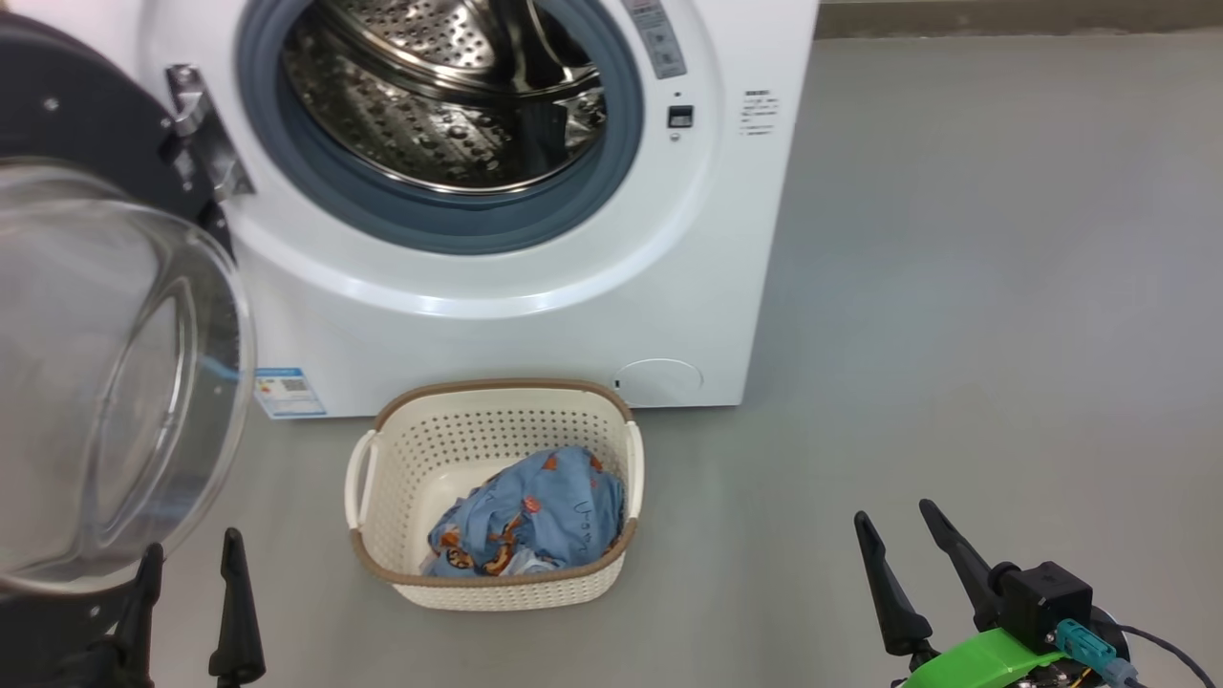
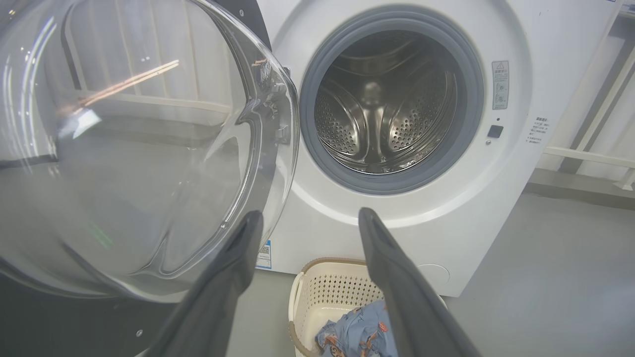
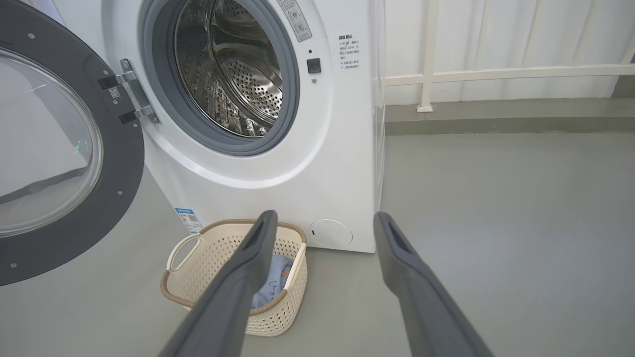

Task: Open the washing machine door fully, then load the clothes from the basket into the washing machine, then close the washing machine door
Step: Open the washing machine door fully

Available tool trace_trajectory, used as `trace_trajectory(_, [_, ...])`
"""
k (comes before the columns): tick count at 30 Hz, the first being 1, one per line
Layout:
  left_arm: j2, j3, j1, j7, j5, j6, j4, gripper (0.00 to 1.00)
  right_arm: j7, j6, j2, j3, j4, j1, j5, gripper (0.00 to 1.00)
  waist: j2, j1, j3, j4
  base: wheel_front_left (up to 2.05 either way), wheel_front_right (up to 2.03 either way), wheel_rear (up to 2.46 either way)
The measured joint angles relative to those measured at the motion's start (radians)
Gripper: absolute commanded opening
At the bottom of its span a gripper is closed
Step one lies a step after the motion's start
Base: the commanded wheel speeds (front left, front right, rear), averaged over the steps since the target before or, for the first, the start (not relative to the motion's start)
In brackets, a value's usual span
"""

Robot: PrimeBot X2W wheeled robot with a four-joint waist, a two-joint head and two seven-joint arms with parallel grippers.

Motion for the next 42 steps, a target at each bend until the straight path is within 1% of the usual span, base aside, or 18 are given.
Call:
trace_trajectory(5, [-0.001,0.004,0.001,0.000,0.000,0.000,0.000,1.00,0.000,0.000,0.000,-0.002,-0.020,0.004,-0.013,1.00,0.0000,0.0000,-0.002,-0.027,0.00,0.00,0.00])
trace_trajectory(9, [-0.005,0.004,0.002,0.000,0.008,0.000,0.000,1.00,0.000,0.000,0.000,-0.018,-0.072,0.013,-0.030,1.00,0.0000,0.0000,-0.001,-0.053,0.00,0.00,0.00])
trace_trajectory(16, [-0.007,0.010,0.006,0.000,0.035,0.000,-0.007,1.00,0.000,0.000,0.000,-0.034,-0.117,0.023,-0.053,1.00,0.0000,0.0000,0.001,-0.074,0.00,0.00,0.00])
trace_trajectory(24, [-0.007,0.007,0.025,0.000,0.047,0.000,-0.011,1.00,0.000,0.000,0.000,-0.068,-0.143,0.045,-0.060,1.00,0.0000,0.0000,-0.010,-0.073,0.00,0.00,0.00])
trace_trajectory(42, [-0.006,-0.005,0.025,0.000,0.052,0.000,-0.011,1.00,0.000,0.000,0.001,-0.085,-0.157,0.045,-0.079,1.00,0.0000,0.0000,-0.007,-0.061,0.00,0.00,0.00])
